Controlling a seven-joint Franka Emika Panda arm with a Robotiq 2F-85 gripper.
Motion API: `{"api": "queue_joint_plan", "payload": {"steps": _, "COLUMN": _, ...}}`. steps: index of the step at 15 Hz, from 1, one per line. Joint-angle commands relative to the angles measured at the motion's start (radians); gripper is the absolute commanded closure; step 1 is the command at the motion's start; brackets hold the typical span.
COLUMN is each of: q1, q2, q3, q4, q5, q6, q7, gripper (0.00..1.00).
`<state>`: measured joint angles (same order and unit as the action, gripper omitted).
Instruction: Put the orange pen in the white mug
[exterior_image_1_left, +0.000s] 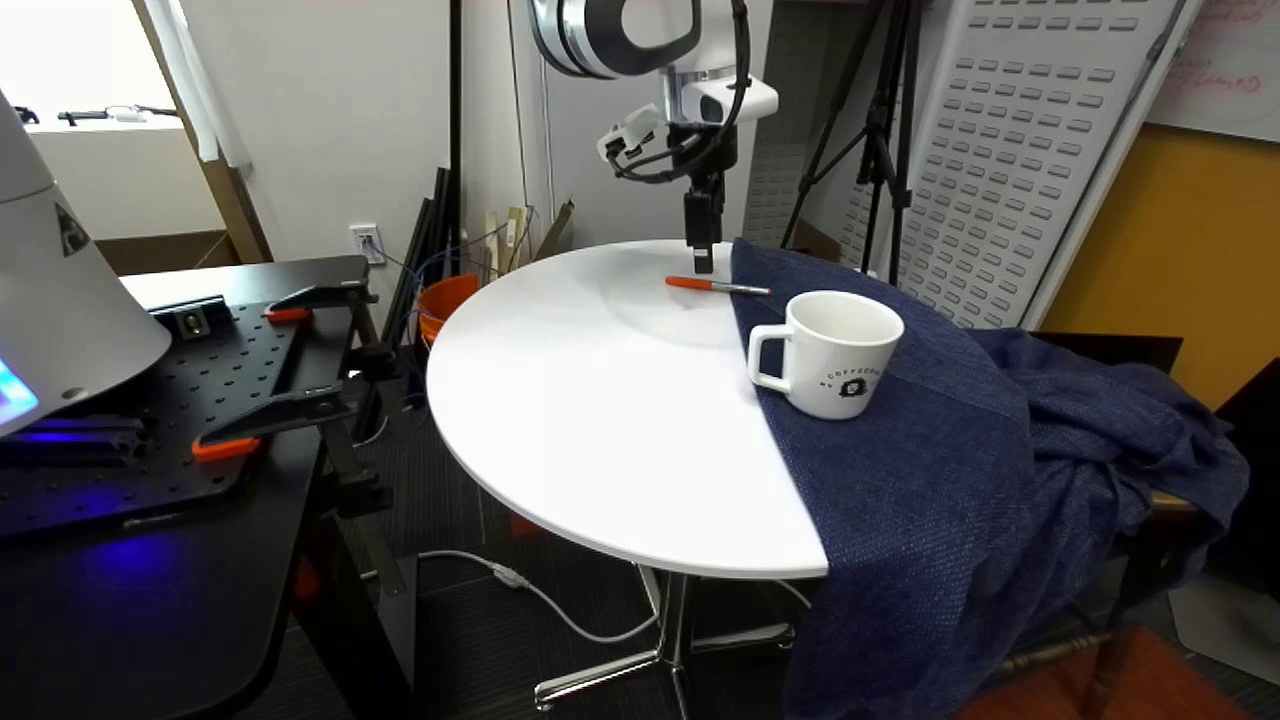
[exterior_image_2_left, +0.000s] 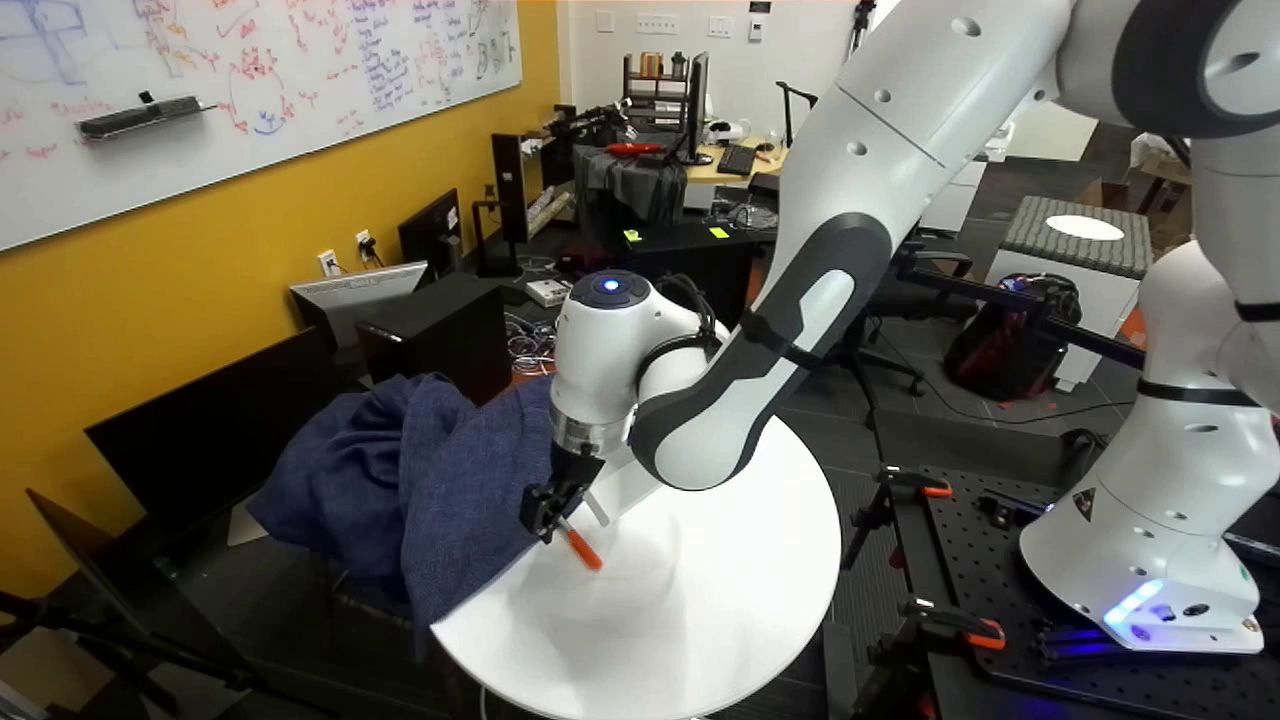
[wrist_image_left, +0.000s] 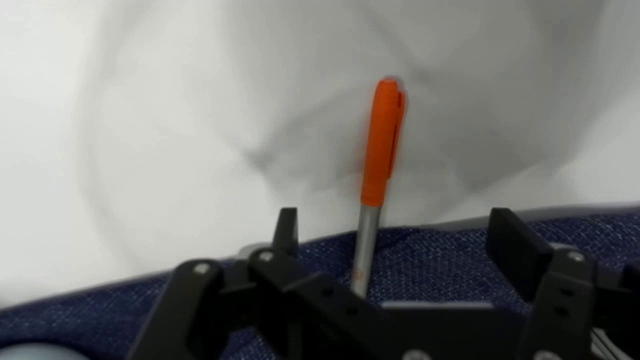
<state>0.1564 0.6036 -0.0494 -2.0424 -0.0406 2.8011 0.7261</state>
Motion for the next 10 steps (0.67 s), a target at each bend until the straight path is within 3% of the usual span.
{"api": "queue_joint_plan", "payload": {"steps": 1, "q1": 0.005, "q2": 0.035, "q3": -0.005, "q4": 0.043, "q5": 0.058, "q6": -0.001, "q7": -0.053, "gripper": 0.27}}
{"api": "queue_joint_plan", "payload": {"steps": 4, "q1": 0.006, "q2": 0.049, "q3": -0.005, "q4": 0.057, "q5": 0.080, "q6": -0.005, "q7": -0.073, "gripper": 0.34}}
{"api": "queue_joint_plan", "payload": {"steps": 7, "q1": 0.007, "q2": 0.061, "q3": -0.005, "q4": 0.069, "q5": 0.096, "q6": -0.011, "q7": -0.084, "gripper": 0.27}}
{"api": "queue_joint_plan", "payload": {"steps": 10, "q1": 0.006, "q2": 0.068, "q3": -0.004, "q4": 0.075, "q5": 0.104, "q6": -0.016, "q7": -0.086, "gripper": 0.31}}
